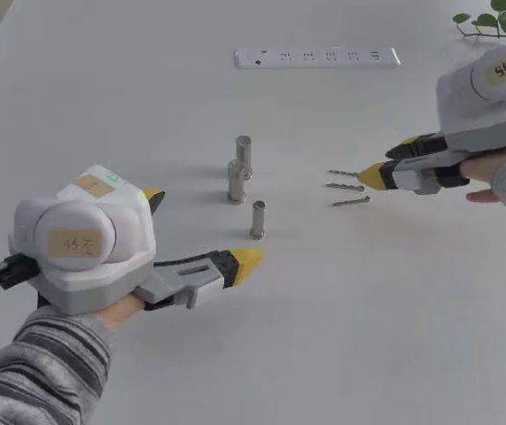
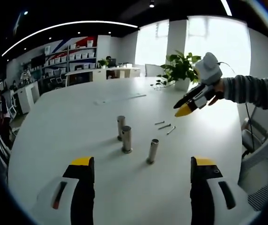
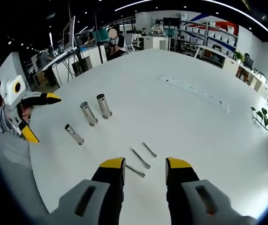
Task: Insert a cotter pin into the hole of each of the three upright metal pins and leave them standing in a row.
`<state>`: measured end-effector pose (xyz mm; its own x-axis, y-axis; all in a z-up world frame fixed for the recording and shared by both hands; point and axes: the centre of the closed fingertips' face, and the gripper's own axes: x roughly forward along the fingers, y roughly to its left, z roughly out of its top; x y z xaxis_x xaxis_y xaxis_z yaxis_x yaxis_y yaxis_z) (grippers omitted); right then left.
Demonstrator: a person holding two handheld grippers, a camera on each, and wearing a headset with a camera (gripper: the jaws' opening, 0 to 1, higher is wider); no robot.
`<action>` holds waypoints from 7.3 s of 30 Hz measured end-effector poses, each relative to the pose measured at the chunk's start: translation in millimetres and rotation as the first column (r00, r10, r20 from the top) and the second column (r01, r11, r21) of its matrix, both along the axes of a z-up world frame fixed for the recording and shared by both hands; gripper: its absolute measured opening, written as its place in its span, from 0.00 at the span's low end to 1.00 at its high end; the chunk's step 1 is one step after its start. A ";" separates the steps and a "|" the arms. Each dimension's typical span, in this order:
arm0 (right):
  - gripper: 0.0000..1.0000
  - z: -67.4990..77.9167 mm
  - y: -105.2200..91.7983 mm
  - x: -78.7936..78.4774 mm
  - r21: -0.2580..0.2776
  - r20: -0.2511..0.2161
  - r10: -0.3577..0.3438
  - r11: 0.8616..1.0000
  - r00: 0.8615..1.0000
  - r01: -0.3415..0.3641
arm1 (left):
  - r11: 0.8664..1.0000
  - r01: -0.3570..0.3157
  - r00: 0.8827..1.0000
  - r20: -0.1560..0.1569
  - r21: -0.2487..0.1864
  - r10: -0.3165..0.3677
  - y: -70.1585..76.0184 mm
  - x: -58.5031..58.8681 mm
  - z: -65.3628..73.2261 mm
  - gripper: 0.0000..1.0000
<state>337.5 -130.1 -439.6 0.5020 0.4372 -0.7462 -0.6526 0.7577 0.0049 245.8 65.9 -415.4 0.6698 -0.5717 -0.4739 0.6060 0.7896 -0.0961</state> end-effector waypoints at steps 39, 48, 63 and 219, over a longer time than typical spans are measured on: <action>0.00 -59.6 4.3 34.7 -0.307 -0.213 0.356 0.860 0.910 -0.408 | 1.000 0.023 0.999 0.030 0.018 -0.024 7.5 -14.8 10.5 0.73; 0.00 -57.0 7.5 28.9 -0.337 -0.206 0.414 0.820 0.886 -0.462 | 1.000 0.018 1.000 0.017 0.009 -0.018 7.9 -15.2 9.0 0.69; 0.00 -14.4 33.6 3.2 -0.323 0.014 0.512 0.815 0.859 -0.481 | 0.999 0.047 0.999 -0.011 0.014 -0.047 0.2 -11.2 10.0 0.60; 0.00 17.9 99.3 -103.2 -0.021 0.078 0.573 0.819 0.816 -0.573 | 0.979 0.202 0.970 0.134 0.032 -0.204 -44.2 -15.5 9.8 0.10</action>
<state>234.2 -30.8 -421.7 0.2158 0.6661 -0.7140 -0.9670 0.2470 -0.0618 230.3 21.7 -405.6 0.5992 -0.6947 -0.3979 0.7604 0.6494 0.0114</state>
